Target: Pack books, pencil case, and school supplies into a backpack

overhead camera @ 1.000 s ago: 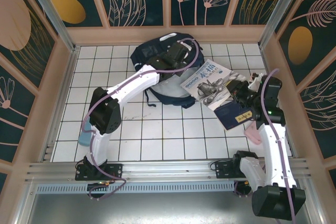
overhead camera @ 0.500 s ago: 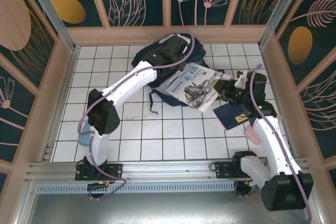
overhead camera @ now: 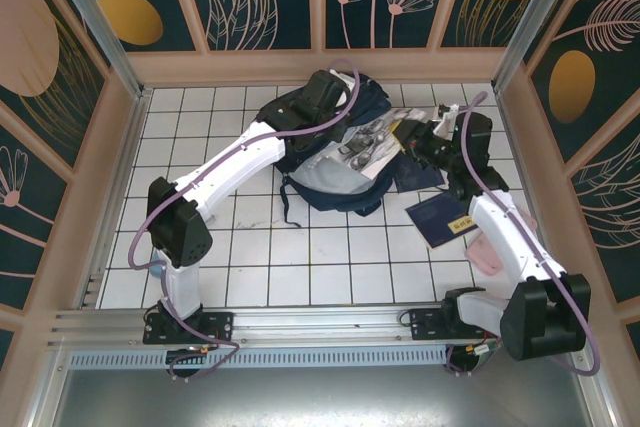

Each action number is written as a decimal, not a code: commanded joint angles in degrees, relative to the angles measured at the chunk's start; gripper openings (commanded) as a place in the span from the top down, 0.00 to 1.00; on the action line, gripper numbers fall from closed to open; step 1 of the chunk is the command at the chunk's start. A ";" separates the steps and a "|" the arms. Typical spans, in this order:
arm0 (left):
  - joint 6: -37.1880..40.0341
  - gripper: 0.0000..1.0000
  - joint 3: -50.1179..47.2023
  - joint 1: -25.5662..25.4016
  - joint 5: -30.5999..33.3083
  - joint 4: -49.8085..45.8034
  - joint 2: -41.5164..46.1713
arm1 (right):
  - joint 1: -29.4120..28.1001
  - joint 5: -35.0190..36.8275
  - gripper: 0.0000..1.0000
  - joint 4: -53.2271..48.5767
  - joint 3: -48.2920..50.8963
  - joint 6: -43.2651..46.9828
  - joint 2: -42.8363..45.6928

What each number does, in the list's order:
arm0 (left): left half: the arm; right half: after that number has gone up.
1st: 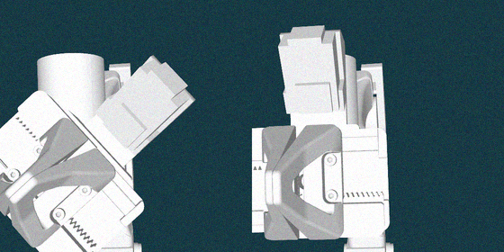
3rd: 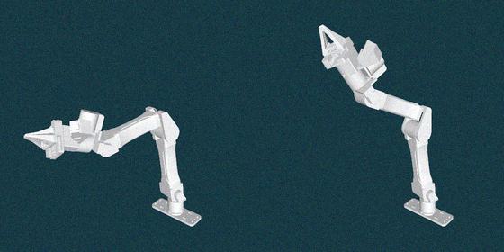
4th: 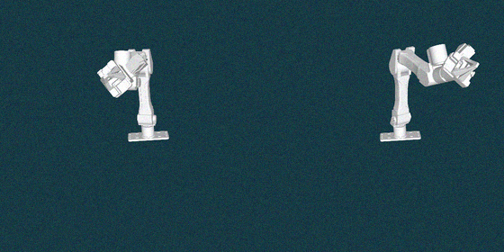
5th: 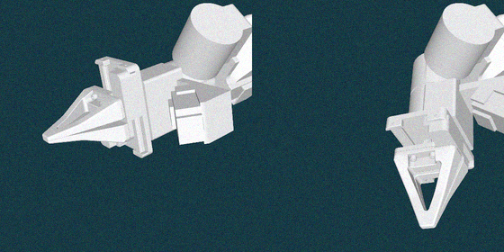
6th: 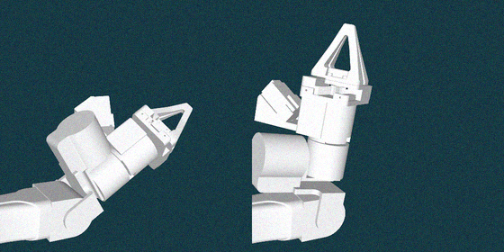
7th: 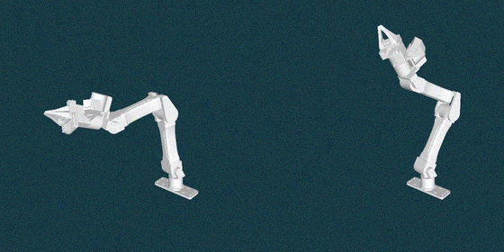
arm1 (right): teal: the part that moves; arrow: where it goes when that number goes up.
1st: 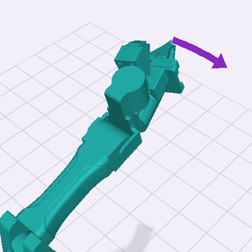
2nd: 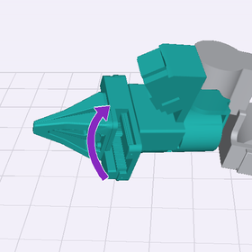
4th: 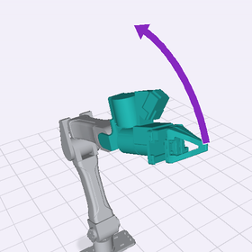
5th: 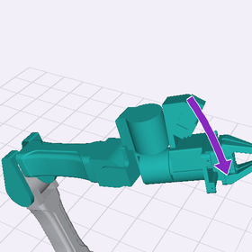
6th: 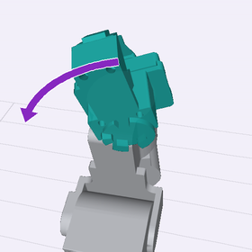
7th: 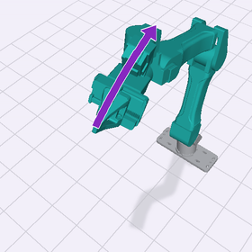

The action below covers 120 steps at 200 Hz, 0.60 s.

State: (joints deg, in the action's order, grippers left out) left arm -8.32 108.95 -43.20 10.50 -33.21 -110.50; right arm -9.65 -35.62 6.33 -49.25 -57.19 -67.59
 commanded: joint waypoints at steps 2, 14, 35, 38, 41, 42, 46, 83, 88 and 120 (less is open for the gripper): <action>-1.76 1.00 0.74 -0.22 -2.24 6.91 3.93 | -1.68 1.91 1.00 12.79 0.80 -1.17 -0.66; -1.90 1.00 0.85 -0.22 -2.57 7.19 3.73 | -2.03 3.67 1.00 10.37 1.42 -0.67 -1.73; -2.31 1.00 0.96 -0.22 -3.12 7.46 3.37 | -2.40 8.81 1.00 8.77 3.61 -0.49 -2.08; -2.44 1.00 1.04 -0.22 -3.20 7.47 3.29 | -2.47 9.58 1.00 8.22 3.61 -0.45 -2.15; -2.53 1.00 1.06 -0.17 -3.25 7.53 3.34 | -2.54 10.47 1.00 7.54 3.50 -0.32 -2.30; -2.56 1.00 1.04 -0.15 -3.27 7.58 3.31 | -2.60 10.78 1.00 7.29 3.44 -0.31 -2.33; -2.66 1.00 1.01 -0.15 -3.36 7.59 3.19 | -2.68 11.84 1.00 6.36 3.13 -0.23 -2.57; -3.18 1.00 1.37 -0.22 -3.30 7.70 3.35 | -4.57 14.76 1.00 7.28 1.60 0.44 -7.34; -3.27 1.00 1.36 -0.22 -3.30 7.64 3.44 | -4.88 14.99 1.00 7.69 1.38 0.21 -8.31; -3.98 1.00 0.89 -0.22 -3.75 7.68 4.49 | -8.90 17.36 1.00 13.51 -0.92 -1.03 -14.18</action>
State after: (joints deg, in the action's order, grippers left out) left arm -10.39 108.88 -43.18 7.46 -33.28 -110.50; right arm -15.40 -21.61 9.43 -45.78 -57.60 -79.11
